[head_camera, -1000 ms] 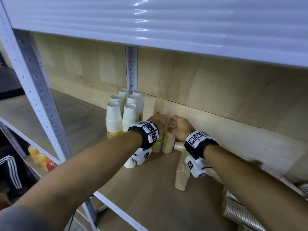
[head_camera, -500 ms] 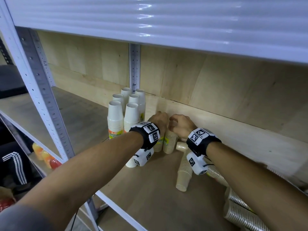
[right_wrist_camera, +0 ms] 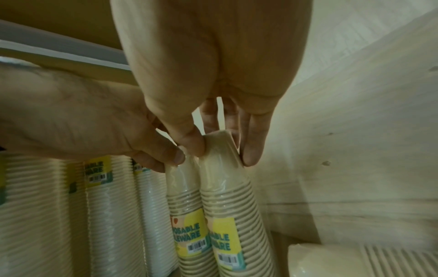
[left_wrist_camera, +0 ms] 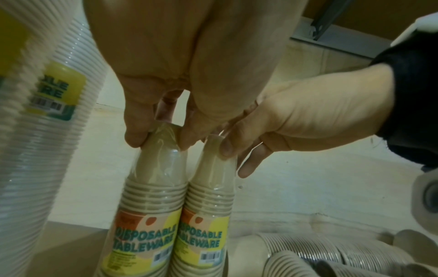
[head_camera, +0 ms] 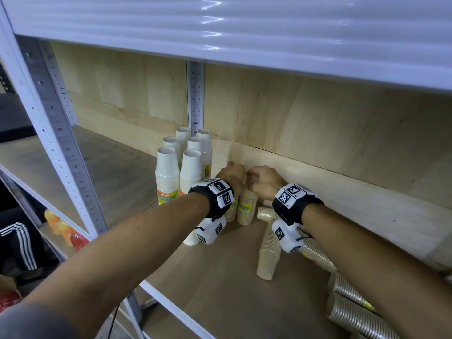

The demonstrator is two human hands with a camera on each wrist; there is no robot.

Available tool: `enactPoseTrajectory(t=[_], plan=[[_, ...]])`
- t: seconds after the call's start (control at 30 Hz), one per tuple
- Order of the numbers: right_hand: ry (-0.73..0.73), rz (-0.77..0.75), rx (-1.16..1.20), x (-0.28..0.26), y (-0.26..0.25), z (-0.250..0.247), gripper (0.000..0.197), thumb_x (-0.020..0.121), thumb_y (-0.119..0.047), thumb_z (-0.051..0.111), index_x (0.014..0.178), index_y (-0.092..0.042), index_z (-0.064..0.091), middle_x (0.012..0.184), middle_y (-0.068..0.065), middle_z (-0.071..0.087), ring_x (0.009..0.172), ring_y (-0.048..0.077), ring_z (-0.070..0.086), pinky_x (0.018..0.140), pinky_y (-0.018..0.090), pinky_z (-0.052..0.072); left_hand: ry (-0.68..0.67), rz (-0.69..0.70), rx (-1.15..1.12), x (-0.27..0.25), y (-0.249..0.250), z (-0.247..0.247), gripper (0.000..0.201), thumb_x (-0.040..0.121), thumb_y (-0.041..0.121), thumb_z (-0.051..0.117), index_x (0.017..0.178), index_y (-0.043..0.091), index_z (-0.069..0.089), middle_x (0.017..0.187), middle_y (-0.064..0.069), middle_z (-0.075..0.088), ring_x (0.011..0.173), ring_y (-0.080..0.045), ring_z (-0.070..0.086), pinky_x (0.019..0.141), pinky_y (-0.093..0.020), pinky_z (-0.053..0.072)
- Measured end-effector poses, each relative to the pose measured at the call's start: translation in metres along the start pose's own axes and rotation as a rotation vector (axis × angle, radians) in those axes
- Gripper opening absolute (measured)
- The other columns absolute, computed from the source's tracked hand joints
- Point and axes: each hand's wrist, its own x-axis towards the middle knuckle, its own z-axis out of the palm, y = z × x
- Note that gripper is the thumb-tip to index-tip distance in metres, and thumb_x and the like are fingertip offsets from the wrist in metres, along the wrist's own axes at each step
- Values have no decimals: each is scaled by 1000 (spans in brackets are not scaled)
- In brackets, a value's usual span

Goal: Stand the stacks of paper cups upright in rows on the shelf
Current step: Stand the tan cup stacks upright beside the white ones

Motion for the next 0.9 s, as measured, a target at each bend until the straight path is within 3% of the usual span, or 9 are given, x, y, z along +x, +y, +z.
enactPoseTrajectory(t=[0.13,0.2,0.37,0.57,0.77,0.9], plan=[[35,61,4,4,1,2,37,84,-30,61,120,-19,62,112,5,65,99,26,62,83,35,53,-3,-17,2,0,1,-1,34,90,4,57,124,5,55,128,-13,46,115,-33,56,99,-42,49],[52,94,12,4,0,3,34,84,-33,63,114,-17,64,104,5,63,96,27,63,81,35,54,-16,-21,-5,0,2,-2,35,89,4,58,124,6,56,129,-13,46,116,-33,56,100,-42,49],[10,56,21,6,1,4,20,82,-27,61,99,-21,69,99,5,67,89,24,64,61,27,45,-14,-25,-9,-3,2,-3,37,89,0,56,125,6,56,130,-14,45,115,-33,56,99,-42,49],[33,63,30,1,8,-1,42,84,-39,64,122,-22,59,105,-1,61,94,21,59,78,30,48,7,-10,3,-10,5,-11,37,91,3,54,128,9,53,128,-14,47,114,-33,56,97,-44,50],[54,106,-42,-10,21,-26,47,78,-36,76,120,-21,60,108,2,62,95,21,59,80,29,47,39,59,-33,-21,22,-38,45,89,1,58,132,10,50,132,-12,45,120,-31,52,101,-44,47],[49,182,-108,-22,37,-39,47,76,-36,77,117,-22,60,112,3,64,98,22,61,79,30,46,57,158,-95,-27,35,-44,46,87,5,62,131,14,52,131,-11,46,116,-30,55,94,-39,50]])
